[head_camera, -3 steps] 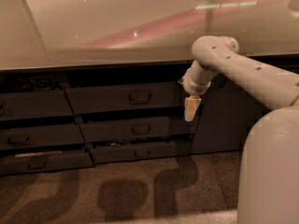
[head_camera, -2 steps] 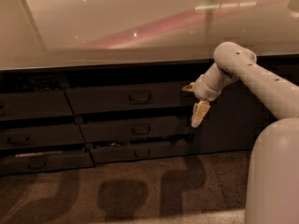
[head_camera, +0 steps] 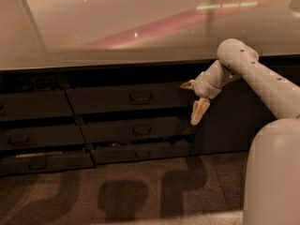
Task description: Open top drawer
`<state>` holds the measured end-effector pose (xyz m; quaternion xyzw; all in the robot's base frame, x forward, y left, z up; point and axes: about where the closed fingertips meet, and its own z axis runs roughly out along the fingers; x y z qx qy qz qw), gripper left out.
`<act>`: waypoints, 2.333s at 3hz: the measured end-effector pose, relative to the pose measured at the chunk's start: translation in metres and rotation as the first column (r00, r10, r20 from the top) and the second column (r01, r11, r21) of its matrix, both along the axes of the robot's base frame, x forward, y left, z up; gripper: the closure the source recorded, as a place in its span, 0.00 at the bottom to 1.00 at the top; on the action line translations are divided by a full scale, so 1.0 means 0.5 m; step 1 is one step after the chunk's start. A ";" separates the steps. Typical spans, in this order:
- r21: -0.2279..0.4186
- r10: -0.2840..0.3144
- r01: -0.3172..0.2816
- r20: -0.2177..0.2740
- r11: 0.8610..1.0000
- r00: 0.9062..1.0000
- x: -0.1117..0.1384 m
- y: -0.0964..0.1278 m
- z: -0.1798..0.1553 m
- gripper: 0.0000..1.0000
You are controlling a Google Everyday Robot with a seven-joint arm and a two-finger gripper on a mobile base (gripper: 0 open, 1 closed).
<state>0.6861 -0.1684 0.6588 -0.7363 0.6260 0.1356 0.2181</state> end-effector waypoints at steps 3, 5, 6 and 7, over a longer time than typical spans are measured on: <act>-0.069 -0.033 0.038 0.082 0.997 0.996 -0.011 0.042 0.077 0.00; -0.173 -0.110 0.119 0.057 0.978 0.992 0.034 0.021 0.062 0.00; -0.173 -0.110 0.119 0.057 0.978 0.992 0.034 0.021 0.062 0.00; -0.170 -0.119 0.122 0.029 0.978 0.992 0.041 0.014 0.044 0.00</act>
Offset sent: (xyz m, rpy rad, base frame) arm -0.0073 0.0284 0.0666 -0.1097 -0.1357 -0.0622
